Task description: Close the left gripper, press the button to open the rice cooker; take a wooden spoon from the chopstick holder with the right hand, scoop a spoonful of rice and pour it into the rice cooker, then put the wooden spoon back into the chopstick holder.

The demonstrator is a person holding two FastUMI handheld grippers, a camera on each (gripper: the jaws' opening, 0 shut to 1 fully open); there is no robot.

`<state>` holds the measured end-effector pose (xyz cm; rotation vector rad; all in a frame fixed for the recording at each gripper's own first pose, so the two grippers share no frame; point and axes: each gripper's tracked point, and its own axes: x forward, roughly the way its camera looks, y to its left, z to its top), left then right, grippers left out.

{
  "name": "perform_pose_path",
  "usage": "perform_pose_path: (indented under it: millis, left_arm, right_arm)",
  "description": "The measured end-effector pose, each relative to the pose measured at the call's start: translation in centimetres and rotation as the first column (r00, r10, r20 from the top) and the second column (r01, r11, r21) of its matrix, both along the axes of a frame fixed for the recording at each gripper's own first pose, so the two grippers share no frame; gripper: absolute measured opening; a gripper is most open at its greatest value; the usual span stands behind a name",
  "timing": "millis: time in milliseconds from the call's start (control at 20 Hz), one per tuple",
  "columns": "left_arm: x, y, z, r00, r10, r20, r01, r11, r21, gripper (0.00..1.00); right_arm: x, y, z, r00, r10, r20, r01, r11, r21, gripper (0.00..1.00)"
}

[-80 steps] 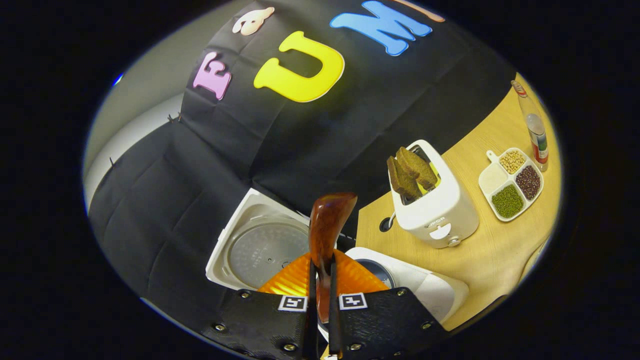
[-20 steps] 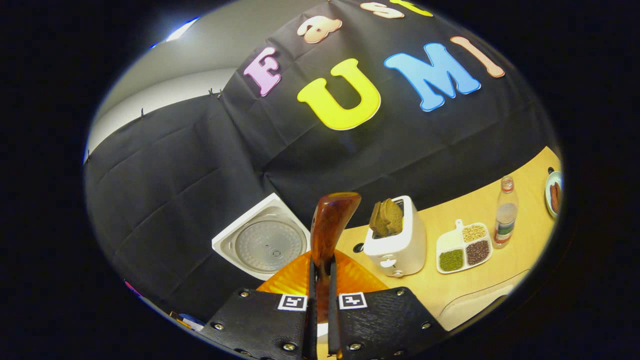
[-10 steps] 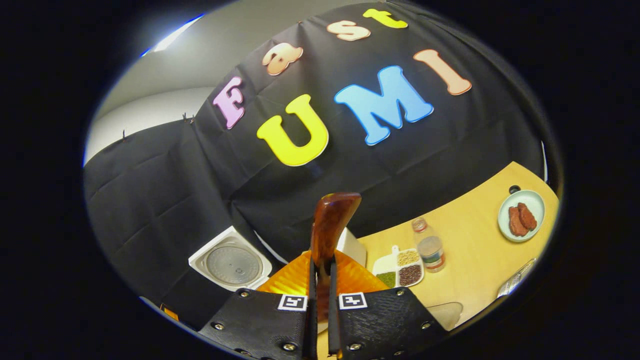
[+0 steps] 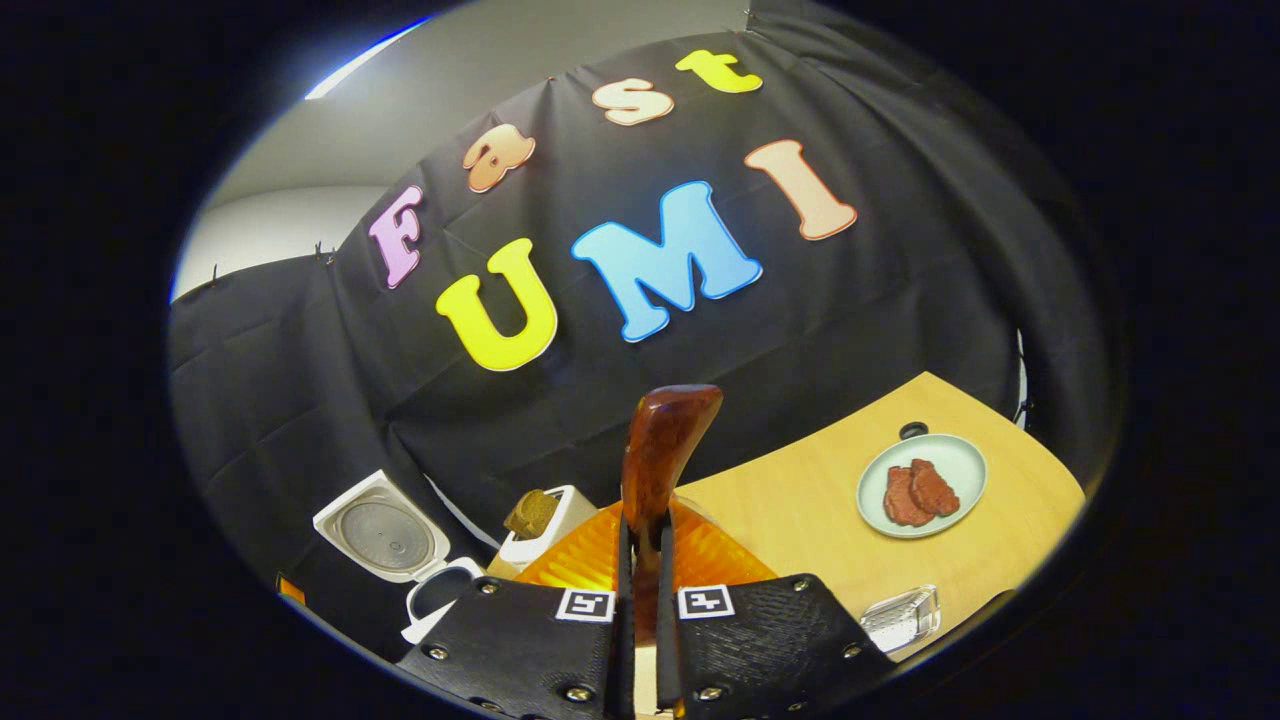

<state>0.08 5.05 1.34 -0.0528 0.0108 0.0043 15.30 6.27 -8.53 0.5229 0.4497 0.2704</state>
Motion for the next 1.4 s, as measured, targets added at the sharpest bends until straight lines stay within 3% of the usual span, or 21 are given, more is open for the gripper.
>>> perform_pose_path:
  millis: [500,550,650,700,750,800,900,950,1400]
  left_arm:
    - [2.5,-3.9,0.9,0.999,-0.035,0.011,0.035,0.999,0.007,0.98]
    - [2.6,-4.0,0.8,0.999,-0.039,0.010,0.038,0.999,0.011,0.92]
    - [2.9,-4.3,1.0,0.999,-0.045,0.011,0.045,0.999,0.019,0.92]
    - [3.0,-4.5,1.2,0.999,-0.049,0.011,0.048,0.999,0.022,0.98]
    - [3.1,-4.6,1.2,0.999,-0.050,0.011,0.050,0.998,0.026,0.98]
    - [3.2,-4.6,1.3,0.999,-0.052,0.012,0.052,0.998,0.029,0.92]
    - [3.2,-4.7,1.4,0.998,-0.055,0.011,0.055,0.998,0.034,0.92]
    - [3.2,-4.7,1.5,0.998,-0.055,0.013,0.055,0.998,0.039,0.98]
    - [2.0,-4.1,1.8,0.999,-0.042,0.005,0.042,0.996,0.075,0.98]
  right_arm:
    - [-1.3,-9.2,-5.7,0.990,-0.128,-0.052,0.120,0.983,-0.139,0.09]
    - [-1.6,-9.8,-6.4,0.989,-0.137,-0.062,0.127,0.980,-0.152,0.09]
    - [-2.2,-10.5,-7.8,0.985,-0.153,-0.079,0.137,0.975,-0.173,0.08]
    - [-2.4,-11.0,-8.5,0.983,-0.161,-0.086,0.143,0.972,-0.187,0.08]
    - [-2.7,-11.5,-9.0,0.981,-0.169,-0.091,0.148,0.968,-0.202,0.08]
    - [-3.1,-11.9,-9.5,0.979,-0.180,-0.093,0.157,0.964,-0.216,0.08]
    - [-3.8,-12.7,-10.4,0.975,-0.196,-0.104,0.168,0.958,-0.233,0.08]
    - [-4.2,-13.0,-10.9,0.973,-0.203,-0.113,0.172,0.956,-0.237,0.08]
    - [-6.4,-12.9,-16.3,0.951,-0.222,-0.213,0.170,0.957,-0.236,0.10]
